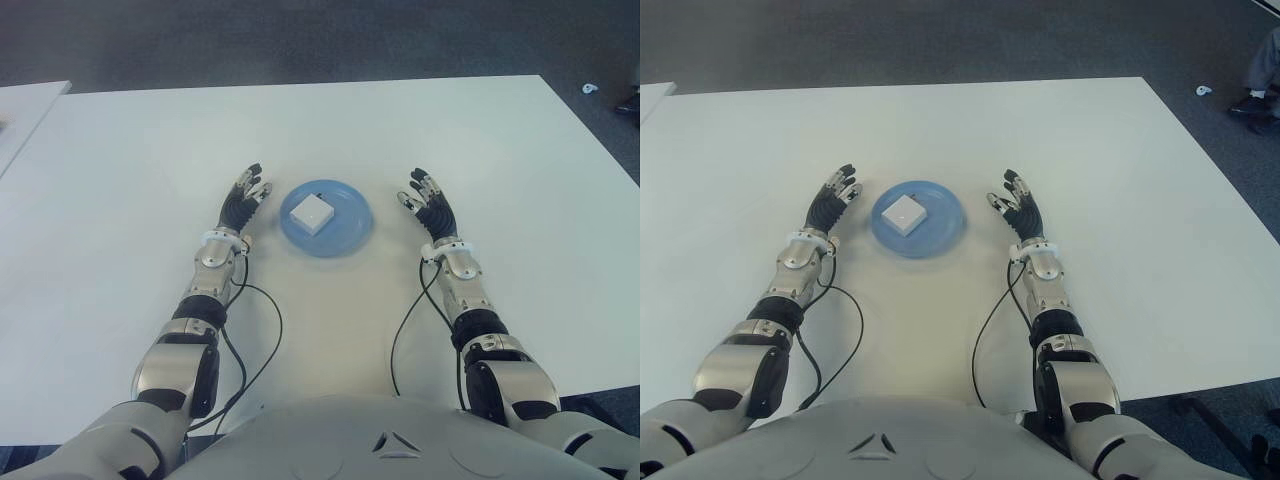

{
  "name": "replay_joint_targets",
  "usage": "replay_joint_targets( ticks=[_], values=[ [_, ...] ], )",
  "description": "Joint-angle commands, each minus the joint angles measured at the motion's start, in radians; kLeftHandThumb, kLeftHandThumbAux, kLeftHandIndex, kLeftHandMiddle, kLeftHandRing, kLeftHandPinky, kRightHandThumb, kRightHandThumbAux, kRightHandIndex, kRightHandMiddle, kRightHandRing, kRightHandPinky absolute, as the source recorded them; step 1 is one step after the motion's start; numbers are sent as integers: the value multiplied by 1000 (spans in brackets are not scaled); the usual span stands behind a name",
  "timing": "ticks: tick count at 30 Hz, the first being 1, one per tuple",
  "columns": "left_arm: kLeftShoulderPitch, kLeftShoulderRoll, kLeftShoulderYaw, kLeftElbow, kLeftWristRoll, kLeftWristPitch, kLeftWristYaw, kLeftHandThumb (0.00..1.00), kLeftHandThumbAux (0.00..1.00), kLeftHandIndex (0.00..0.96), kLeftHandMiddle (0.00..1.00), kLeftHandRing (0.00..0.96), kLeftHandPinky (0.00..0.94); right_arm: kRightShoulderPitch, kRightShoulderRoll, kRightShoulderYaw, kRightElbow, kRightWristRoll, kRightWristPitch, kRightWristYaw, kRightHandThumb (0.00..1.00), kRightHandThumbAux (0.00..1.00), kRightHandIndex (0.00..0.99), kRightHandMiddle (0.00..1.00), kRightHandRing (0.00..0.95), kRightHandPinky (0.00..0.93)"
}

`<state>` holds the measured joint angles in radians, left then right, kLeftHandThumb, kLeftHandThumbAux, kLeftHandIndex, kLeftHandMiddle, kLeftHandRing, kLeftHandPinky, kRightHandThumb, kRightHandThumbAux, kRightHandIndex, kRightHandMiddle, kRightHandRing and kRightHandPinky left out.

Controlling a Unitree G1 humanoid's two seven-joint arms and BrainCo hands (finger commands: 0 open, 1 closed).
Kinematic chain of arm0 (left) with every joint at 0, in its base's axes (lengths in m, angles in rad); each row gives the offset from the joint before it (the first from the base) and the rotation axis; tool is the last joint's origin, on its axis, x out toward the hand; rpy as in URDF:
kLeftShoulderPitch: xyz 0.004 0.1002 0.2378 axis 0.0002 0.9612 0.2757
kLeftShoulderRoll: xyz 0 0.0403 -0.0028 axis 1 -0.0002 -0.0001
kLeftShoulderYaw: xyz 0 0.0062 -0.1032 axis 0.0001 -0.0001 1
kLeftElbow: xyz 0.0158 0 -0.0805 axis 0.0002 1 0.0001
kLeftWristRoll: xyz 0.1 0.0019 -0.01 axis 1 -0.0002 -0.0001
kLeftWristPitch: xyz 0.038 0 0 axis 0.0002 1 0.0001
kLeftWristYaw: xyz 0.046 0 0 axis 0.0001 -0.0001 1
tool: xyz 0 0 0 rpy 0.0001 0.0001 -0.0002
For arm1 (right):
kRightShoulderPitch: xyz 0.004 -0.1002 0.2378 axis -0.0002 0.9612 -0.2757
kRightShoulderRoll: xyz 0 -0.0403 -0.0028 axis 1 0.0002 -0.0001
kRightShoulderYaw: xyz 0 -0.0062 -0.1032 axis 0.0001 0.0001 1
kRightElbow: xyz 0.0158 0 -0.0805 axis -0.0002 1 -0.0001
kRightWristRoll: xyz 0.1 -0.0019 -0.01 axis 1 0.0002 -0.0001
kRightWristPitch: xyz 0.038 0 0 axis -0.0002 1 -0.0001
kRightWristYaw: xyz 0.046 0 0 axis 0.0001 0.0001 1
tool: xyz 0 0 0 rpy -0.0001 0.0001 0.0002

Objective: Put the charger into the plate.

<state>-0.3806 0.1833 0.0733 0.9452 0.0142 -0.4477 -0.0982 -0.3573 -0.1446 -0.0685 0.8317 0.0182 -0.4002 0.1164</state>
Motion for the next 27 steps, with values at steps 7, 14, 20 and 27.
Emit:
replay_joint_targets(
  ticks=[7, 14, 20, 27],
  values=[
    [123, -18, 28, -82, -20, -4, 38, 0, 565, 0, 52, 43, 41, -32, 7, 21, 63, -19, 120, 2, 64, 609, 0, 0, 0, 0],
    [265, -63, 50, -242, -28, -45, 90, 0, 600, 0, 43, 33, 45, -69, 14, 22, 89, -25, 106, -13, 66, 608, 0, 0, 0, 0],
    [305, -75, 61, -279, -24, -63, 123, 0, 623, 0, 47, 38, 55, -78, 25, 22, 90, -28, 84, -40, 70, 621, 0, 0, 0, 0],
    [299, -63, 80, -252, -26, -82, 131, 0, 622, 0, 55, 46, 61, -74, 38, 19, 86, -28, 52, -75, 74, 657, 0, 0, 0, 0]
  ],
)
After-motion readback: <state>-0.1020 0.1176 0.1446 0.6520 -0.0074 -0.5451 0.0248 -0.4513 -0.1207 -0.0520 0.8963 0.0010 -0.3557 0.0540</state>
